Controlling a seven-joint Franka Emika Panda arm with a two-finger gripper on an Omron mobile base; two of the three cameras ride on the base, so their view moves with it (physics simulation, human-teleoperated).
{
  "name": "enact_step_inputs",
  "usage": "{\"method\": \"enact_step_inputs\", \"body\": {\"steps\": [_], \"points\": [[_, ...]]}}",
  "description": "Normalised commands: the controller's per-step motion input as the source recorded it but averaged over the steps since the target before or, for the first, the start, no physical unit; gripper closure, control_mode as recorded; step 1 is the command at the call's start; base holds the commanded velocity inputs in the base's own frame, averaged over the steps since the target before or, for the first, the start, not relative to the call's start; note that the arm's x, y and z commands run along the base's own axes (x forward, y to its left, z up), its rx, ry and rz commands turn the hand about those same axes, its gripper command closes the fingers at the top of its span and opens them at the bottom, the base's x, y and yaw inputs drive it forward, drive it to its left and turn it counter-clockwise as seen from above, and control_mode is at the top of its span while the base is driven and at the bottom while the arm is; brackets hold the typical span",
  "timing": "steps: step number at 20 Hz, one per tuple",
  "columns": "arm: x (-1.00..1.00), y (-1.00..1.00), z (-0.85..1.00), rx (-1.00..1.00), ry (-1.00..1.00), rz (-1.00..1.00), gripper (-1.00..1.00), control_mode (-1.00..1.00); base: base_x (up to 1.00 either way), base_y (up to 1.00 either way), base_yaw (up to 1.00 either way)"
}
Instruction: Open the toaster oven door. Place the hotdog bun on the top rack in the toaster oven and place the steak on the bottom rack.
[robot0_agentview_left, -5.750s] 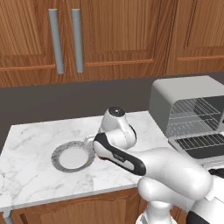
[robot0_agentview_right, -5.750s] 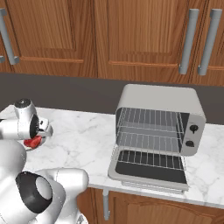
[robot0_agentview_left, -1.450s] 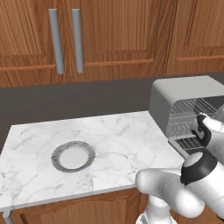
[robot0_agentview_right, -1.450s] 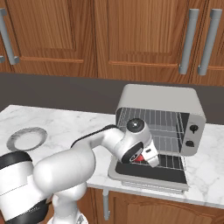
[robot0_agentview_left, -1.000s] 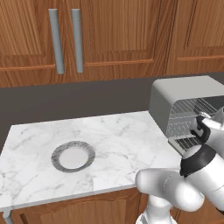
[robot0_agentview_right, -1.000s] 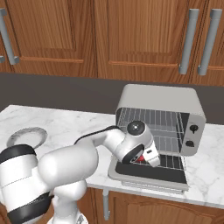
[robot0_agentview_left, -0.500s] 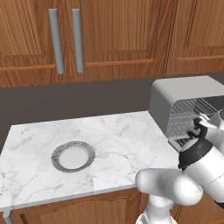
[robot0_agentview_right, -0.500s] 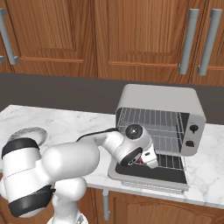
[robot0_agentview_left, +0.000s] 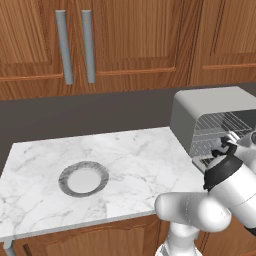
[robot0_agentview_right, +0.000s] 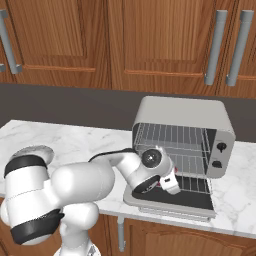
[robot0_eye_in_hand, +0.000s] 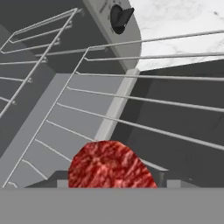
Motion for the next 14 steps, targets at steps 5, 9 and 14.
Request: {"method": "enact_step_inputs", "body": {"steps": [5, 9, 14], "points": [[0.00, -0.06, -0.07, 0.00, -0.06, 0.00, 1.00, -1.00, 0.00, 0.00, 0.00], [0.00, -0.06, -0.02, 0.00, -0.05, 0.00, -1.00, -1.00, 0.00, 0.00, 0.00], [0.01, -0.10, 0.00, 0.00, -0.04, 0.00, -1.00, -1.00, 0.00, 0.00, 0.00]]}}
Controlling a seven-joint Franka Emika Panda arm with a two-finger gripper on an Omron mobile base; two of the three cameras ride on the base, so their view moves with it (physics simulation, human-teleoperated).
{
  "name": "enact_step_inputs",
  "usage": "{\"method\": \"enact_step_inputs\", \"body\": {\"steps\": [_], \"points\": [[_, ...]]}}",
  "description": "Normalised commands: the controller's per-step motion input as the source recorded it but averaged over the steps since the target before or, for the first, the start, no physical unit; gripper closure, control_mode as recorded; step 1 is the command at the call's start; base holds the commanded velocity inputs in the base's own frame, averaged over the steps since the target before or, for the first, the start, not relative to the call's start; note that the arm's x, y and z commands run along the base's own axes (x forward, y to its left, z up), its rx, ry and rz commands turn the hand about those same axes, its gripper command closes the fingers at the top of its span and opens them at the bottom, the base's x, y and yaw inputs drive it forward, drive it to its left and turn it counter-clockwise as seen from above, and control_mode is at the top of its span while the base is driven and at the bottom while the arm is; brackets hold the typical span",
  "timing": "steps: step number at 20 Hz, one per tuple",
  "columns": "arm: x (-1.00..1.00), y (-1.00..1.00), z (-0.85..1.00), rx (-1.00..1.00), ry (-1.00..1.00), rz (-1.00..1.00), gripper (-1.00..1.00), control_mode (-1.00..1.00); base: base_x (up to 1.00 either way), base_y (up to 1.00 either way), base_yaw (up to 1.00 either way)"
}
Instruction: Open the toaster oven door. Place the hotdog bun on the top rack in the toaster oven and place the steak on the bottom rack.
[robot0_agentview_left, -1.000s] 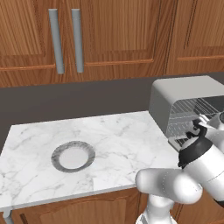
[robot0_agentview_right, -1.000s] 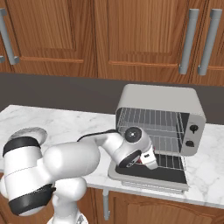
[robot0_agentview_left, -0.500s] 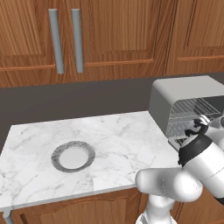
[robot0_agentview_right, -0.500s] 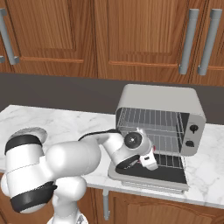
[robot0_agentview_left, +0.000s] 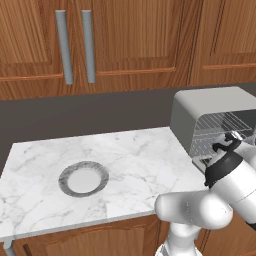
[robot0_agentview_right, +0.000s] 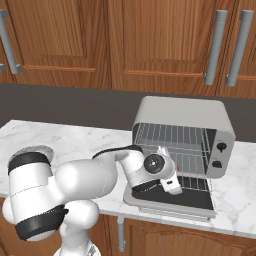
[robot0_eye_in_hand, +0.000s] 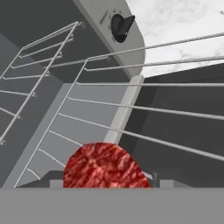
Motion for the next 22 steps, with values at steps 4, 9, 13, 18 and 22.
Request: {"method": "enact_step_inputs", "body": {"steps": [4, 9, 13, 18, 22], "points": [[0.03, -0.18, 0.10, 0.00, -0.02, 0.00, -1.00, -1.00, 0.00, 0.00, 0.00], [0.17, -0.10, 0.07, 0.00, 0.00, 0.00, -1.00, -1.00, 0.00, 0.00, 0.00], [0.10, -0.15, 0.20, 0.00, 0.00, 0.00, -1.00, -1.00, 0.00, 0.00, 0.00], [-0.17, -0.05, 0.21, 0.00, 0.00, 0.14, -1.00, -1.00, 0.00, 0.00, 0.00], [-0.25, 0.00, 0.13, 0.00, 0.10, 0.49, -1.00, -1.00, 0.00, 0.00, 0.00]]}}
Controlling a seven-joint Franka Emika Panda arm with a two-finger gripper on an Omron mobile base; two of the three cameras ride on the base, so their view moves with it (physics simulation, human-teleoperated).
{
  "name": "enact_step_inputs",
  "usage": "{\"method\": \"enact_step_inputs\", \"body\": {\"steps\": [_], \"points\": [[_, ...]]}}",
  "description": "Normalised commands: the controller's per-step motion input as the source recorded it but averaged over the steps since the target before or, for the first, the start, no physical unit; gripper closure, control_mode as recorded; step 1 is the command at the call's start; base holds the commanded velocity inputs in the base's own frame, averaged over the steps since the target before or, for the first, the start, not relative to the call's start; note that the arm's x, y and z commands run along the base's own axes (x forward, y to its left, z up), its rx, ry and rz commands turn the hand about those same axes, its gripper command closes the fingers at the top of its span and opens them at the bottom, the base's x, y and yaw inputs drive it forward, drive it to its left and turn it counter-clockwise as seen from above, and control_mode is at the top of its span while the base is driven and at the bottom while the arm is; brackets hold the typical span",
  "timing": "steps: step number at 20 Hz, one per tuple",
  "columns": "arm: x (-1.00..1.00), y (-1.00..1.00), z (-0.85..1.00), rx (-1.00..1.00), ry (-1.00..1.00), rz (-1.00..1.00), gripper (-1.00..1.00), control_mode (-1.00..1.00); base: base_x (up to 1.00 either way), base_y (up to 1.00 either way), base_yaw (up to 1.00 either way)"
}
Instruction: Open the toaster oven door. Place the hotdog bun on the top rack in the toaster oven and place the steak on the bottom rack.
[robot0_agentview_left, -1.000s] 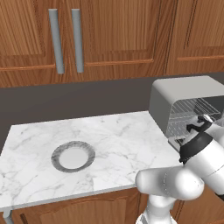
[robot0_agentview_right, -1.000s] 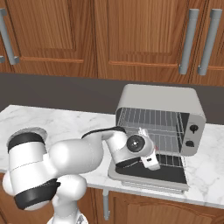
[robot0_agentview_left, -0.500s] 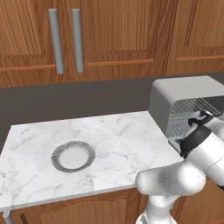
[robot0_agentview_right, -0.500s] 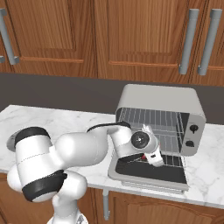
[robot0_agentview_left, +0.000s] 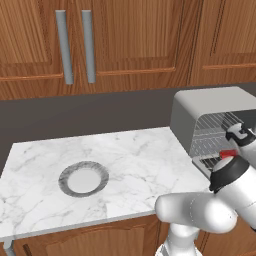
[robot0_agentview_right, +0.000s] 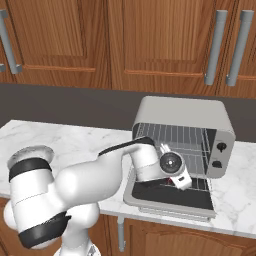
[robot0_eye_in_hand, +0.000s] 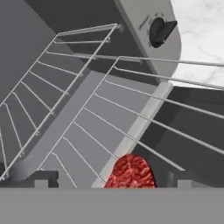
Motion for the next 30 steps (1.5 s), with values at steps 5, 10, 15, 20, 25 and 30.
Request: {"method": "enact_step_inputs", "body": {"steps": [5, 10, 15, 20, 25, 30], "points": [[-0.22, 0.00, 0.18, -0.02, 0.27, 0.53, -1.00, -1.00, 0.00, 0.00, 0.00], [-0.28, 0.00, 0.18, -0.06, 0.33, 0.45, -1.00, -1.00, 0.00, 0.00, 0.00], [-0.38, 0.04, -0.05, -0.12, 0.14, 0.34, -1.00, -1.00, 0.00, 0.00, 0.00], [-0.18, 0.14, -0.31, -0.19, 0.06, 0.21, -1.00, -1.00, 0.00, 0.00, 0.00], [-0.02, 0.12, -0.32, -0.22, 0.16, 0.18, -1.00, -1.00, 0.00, 0.00, 0.00], [-0.17, 0.05, -0.29, -0.09, 0.10, 0.13, -1.00, -1.00, 0.00, 0.00, 0.00]]}}
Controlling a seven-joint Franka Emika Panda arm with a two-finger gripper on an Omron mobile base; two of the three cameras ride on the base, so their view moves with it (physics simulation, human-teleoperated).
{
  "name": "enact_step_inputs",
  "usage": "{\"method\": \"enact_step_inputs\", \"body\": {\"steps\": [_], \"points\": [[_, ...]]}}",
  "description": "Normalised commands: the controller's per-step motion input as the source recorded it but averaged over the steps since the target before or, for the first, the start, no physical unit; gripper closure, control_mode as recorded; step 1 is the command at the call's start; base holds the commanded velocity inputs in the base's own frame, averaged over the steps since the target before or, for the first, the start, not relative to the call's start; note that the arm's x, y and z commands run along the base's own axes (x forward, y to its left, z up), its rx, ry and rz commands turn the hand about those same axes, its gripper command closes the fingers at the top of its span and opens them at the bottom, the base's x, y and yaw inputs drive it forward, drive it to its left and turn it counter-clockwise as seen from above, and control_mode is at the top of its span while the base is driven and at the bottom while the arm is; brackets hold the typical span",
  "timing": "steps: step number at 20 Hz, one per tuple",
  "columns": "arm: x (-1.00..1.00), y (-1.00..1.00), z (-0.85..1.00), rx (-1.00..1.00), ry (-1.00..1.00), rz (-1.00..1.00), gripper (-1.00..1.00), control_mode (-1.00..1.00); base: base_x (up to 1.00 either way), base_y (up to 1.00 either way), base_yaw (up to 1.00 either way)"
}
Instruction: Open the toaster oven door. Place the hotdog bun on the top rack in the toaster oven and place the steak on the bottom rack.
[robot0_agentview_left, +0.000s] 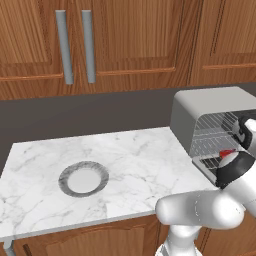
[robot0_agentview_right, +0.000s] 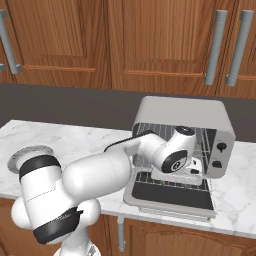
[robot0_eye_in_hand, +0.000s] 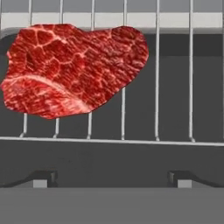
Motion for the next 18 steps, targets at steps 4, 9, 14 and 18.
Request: {"method": "enact_step_inputs", "body": {"steps": [4, 9, 14, 18], "points": [[-0.09, 0.09, -0.29, -0.04, 0.04, 0.05, -1.00, -1.00, 0.00, 0.00, 0.00], [0.11, 0.02, -0.18, 0.00, 0.10, 0.01, -1.00, -1.00, 0.00, 0.00, 0.00], [0.03, 0.00, -0.14, 0.00, 0.00, 0.02, -1.00, -1.00, 0.00, 0.00, 0.00], [0.01, 0.00, -0.17, 0.02, 0.00, 0.00, -1.00, -1.00, 0.00, 0.00, 0.00]]}}
